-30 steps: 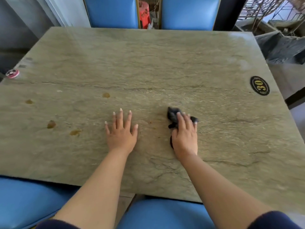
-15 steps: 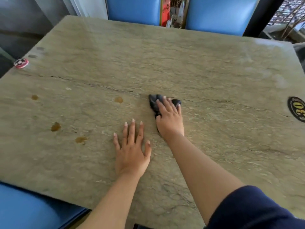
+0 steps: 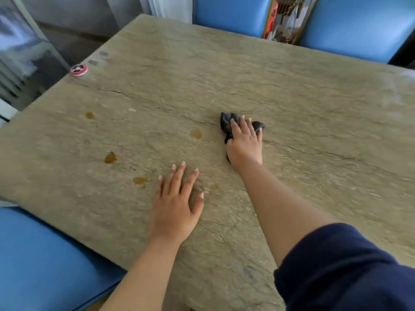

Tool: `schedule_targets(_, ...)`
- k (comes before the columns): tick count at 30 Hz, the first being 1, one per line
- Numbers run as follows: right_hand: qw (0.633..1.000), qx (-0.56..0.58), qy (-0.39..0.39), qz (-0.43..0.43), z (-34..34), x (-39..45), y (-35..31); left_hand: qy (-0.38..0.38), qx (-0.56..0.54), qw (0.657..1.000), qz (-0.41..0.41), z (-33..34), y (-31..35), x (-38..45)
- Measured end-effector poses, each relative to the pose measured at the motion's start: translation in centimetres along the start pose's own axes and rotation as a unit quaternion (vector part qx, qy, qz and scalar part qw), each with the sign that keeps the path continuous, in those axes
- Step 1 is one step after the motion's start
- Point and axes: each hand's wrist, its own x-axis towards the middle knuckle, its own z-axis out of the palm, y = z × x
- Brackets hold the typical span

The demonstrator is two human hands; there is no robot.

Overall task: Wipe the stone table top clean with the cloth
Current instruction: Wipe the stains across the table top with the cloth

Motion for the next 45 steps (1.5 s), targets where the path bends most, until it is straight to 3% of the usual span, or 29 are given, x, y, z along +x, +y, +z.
schedule_targets(4, 0.989, 0.004, -0.041, -0.140, 1.6, -1.9, -3.4, 0.008, -0.015, 1.000, -0.011, -0.1, 0.1, 0.0)
schedule_targets(8, 0.949, 0.084, -0.100, -0.285, 0.8, -3.5, -1.1, 0.012, -0.025, 0.999, -0.018, -0.3, 0.1, -0.1)
schedule_targets(10, 0.966, 0.094, -0.057, -0.233, 0.5, -1.8, -0.3, 0.012, -0.023, 0.999, -0.019, -0.2, 0.2, 0.0)
schedule_targets(13, 0.996, 0.033, 0.003, -0.078, 1.1, 2.1, -2.2, 0.003, -0.018, 1.000, -0.023, -0.3, 0.3, 0.0)
schedule_targets(16, 0.999, 0.008, -0.010, -0.049, 2.4, 4.9, -6.1, 0.004, -0.018, 1.000, -0.023, -0.3, 0.3, 0.0)
schedule_targets(21, 0.960, 0.049, -0.102, -0.256, 3.9, 3.0, -10.1, 0.025, -0.050, 0.998, -0.033, -0.4, 0.3, -0.2)
schedule_targets(23, 0.926, 0.074, -0.148, -0.339, 3.5, 1.2, -8.7, 0.033, -0.050, 0.997, -0.042, -0.5, 0.3, -0.4)
schedule_targets(25, 0.915, 0.092, -0.153, -0.362, 2.4, 0.6, -5.9, 0.037, -0.057, 0.997, -0.045, -0.5, 0.3, -0.4)
schedule_targets(27, 0.938, 0.081, -0.109, -0.317, 1.3, 1.2, -3.1, 0.039, -0.062, 0.996, -0.042, -0.5, 0.3, -0.3)
schedule_targets(30, 0.987, 0.043, -0.032, -0.150, 0.7, 1.7, -1.3, 0.040, -0.061, 0.997, -0.037, -0.3, 0.2, -0.3)
schedule_targets(32, 0.998, 0.007, -0.002, -0.058, 1.1, 0.5, -2.8, 0.043, -0.066, 0.996, -0.038, -0.4, 0.2, -0.3)
schedule_targets(34, 0.999, -0.002, 0.001, -0.052, 1.8, -2.3, -4.9, 0.044, -0.081, 0.995, -0.035, -0.4, 0.2, -0.4)
schedule_targets(38, 0.976, 0.008, -0.067, -0.208, 2.2, -9.0, -5.3, 0.083, -0.173, 0.980, -0.059, -0.7, 0.0, -0.7)
schedule_targets(40, 0.968, 0.013, -0.078, -0.238, 1.4, -10.0, -3.0, 0.112, -0.200, 0.970, -0.076, -1.0, -0.3, -0.8)
schedule_targets(42, 0.982, 0.016, -0.059, -0.178, 0.7, -10.1, -1.5, 0.112, -0.210, 0.968, -0.078, -1.5, -0.9, -0.6)
schedule_targets(45, 1.000, 0.002, -0.002, 0.007, 0.9, -9.8, -2.9, 0.090, -0.174, 0.978, -0.067, -2.7, -3.0, 0.7)
